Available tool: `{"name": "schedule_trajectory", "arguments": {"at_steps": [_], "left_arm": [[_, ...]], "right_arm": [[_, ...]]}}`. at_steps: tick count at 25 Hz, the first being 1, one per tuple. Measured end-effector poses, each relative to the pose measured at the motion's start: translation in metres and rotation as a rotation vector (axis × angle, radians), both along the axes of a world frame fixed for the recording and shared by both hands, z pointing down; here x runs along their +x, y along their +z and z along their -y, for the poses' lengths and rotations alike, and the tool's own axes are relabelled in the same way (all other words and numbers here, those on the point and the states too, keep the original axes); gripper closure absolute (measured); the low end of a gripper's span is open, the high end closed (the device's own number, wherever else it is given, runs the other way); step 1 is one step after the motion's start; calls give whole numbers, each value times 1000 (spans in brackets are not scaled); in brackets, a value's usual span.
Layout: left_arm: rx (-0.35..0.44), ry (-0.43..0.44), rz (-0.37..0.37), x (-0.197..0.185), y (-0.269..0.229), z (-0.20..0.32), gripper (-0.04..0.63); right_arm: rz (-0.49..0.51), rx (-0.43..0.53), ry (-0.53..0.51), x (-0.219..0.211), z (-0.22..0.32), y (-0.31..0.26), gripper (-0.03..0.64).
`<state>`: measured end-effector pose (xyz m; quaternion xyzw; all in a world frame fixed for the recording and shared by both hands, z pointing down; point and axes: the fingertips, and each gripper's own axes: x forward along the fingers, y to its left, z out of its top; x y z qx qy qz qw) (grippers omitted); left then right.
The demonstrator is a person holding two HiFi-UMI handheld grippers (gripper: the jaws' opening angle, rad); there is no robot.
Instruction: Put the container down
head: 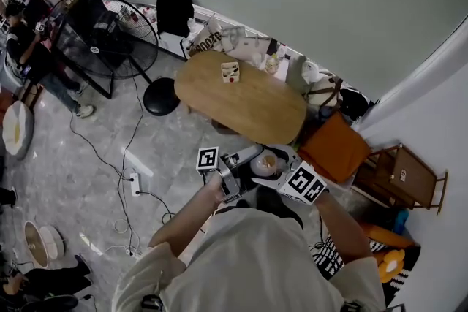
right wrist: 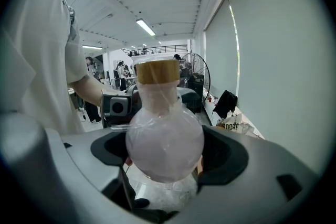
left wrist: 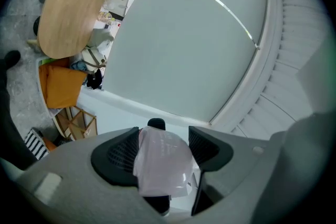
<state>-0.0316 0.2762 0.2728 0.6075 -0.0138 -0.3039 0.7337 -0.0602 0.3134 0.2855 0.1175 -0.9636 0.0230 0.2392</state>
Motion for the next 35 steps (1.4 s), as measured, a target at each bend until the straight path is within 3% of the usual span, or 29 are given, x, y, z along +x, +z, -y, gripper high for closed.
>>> {"name": "schedule_trajectory", "arguments": {"at_steps": [14,27,35], "left_arm": [[-35,-118,18,30,24,125,302],[-102,-216,76,70,84,251,298],[-145,-241,116,77,131,298,296]], "right_arm": [[-9,-46,-87,33,119,20,224],[-18,-116,-156,77,243,77,224],[-10,-146,-171,85,292,122,224]]}}
